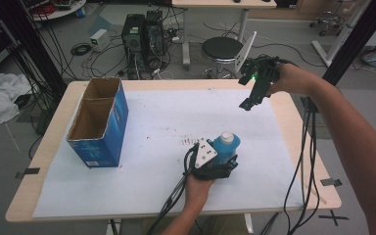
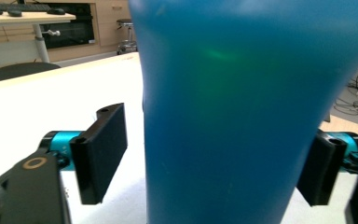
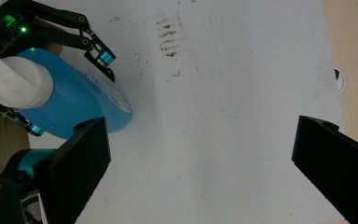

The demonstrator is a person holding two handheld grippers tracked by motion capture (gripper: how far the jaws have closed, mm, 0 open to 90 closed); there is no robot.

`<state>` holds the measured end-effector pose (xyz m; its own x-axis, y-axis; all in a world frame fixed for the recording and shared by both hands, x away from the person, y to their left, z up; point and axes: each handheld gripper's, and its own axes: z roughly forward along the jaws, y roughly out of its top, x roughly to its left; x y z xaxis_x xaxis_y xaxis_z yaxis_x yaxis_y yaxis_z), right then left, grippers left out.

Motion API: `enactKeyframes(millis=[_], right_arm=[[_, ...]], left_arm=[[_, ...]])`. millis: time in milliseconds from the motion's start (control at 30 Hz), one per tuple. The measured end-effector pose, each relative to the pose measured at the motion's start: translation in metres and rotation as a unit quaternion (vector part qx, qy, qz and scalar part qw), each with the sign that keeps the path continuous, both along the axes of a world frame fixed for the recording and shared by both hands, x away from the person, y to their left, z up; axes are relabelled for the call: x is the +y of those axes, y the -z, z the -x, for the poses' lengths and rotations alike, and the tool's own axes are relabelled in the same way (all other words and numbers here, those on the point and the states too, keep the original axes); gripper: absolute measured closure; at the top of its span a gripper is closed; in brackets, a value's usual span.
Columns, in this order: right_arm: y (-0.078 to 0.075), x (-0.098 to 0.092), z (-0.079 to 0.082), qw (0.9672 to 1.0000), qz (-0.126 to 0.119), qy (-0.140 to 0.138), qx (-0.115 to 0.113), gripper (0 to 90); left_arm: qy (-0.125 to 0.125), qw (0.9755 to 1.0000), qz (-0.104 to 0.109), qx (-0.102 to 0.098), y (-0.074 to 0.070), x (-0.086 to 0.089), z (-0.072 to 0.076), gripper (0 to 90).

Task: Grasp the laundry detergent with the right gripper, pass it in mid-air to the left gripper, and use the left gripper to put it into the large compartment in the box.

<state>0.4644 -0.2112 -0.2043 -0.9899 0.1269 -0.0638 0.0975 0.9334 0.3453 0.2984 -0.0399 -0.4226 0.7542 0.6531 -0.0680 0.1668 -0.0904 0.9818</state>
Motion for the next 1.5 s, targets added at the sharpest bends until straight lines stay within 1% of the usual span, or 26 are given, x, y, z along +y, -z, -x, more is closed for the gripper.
enactKeyframes(millis=[33,100,267,300,533,567,633,700,867,933,1033,1100,1133,1233,1300,1333,1433,1500], right_arm=[[0.0,0.0,0.0,1.0,0.0,0.001,0.0,3.3],[-0.001,0.0,0.0,1.0,0.0,0.001,0.0,3.3],[-0.001,0.0,0.001,1.0,0.001,0.001,0.001,3.3],[-0.001,0.0,0.0,1.0,0.0,-0.002,0.0,3.3],[-0.001,0.0,0.001,1.0,0.001,0.001,0.001,3.3],[-0.001,0.0,0.001,1.0,0.002,0.001,0.001,3.3],[-0.001,0.0,0.001,1.0,0.002,0.001,0.001,3.3],[-0.001,0.0,0.001,1.0,0.002,0.001,0.001,3.3],[-0.001,0.0,0.002,1.0,0.003,0.001,0.0,3.3],[-0.001,0.001,0.002,1.0,0.003,0.001,0.0,3.3],[-0.001,0.0,0.003,1.0,0.003,0.0,0.0,3.3],[-0.001,-0.001,0.003,1.0,0.002,-0.001,-0.001,3.3],[-0.002,-0.002,0.003,1.0,0.003,-0.001,-0.001,3.3],[-0.002,-0.004,0.004,1.0,0.003,0.005,0.0,3.3],[-0.002,-0.005,0.004,1.0,0.003,0.006,0.0,3.3],[-0.003,-0.006,0.004,1.0,0.003,0.006,-0.001,3.3],[-0.002,-0.006,0.004,1.0,0.003,0.007,-0.001,3.3],[-0.002,-0.006,0.003,1.0,0.001,0.007,-0.001,3.3]], left_arm=[[-0.001,1.0,0.0,0.001,0.0,0.0,0.0,22.5],[-0.001,1.0,-0.001,-0.003,0.0,0.0,0.001,25.9],[0.0,1.0,-0.005,-0.004,0.0,0.0,0.001,29.2],[0.0,1.0,-0.007,-0.005,0.0,0.0,0.002,29.8],[-0.001,0.9999,-0.01,-0.01,-0.001,0.0,0.003,34.7],[-0.001,0.9999,-0.009,-0.012,-0.001,0.0,0.003,36.9],[-0.002,0.9999,-0.008,-0.013,-0.002,0.001,0.003,37.7],[0.001,0.9998,-0.007,-0.017,-0.003,0.001,0.004,42.0],[0.003,0.9998,-0.007,-0.016,-0.003,0.002,0.004,43.4],[0.008,0.9999,-0.005,-0.013,-0.004,0.002,0.003,43.8],[0.029,0.9994,-0.015,-0.011,-0.007,0.005,0.0,44.0],[0.045,0.9986,-0.025,-0.014,-0.011,0.008,-0.003,44.2],[0.052,0.9981,-0.027,-0.016,-0.013,0.01,-0.006,44.2],[0.076,0.9968,-0.017,-0.017,-0.023,0.02,-0.015,44.3],[0.099,0.9948,-0.014,-0.019,-0.029,0.029,-0.022,44.3],[0.114,0.9931,-0.014,-0.021,-0.034,0.034,-0.027,44.3],[0.14,0.9896,-0.022,-0.024,-0.04,0.043,-0.035,44.3],[0.158,0.9866,-0.032,-0.028,-0.044,0.048,-0.04,44.3]])
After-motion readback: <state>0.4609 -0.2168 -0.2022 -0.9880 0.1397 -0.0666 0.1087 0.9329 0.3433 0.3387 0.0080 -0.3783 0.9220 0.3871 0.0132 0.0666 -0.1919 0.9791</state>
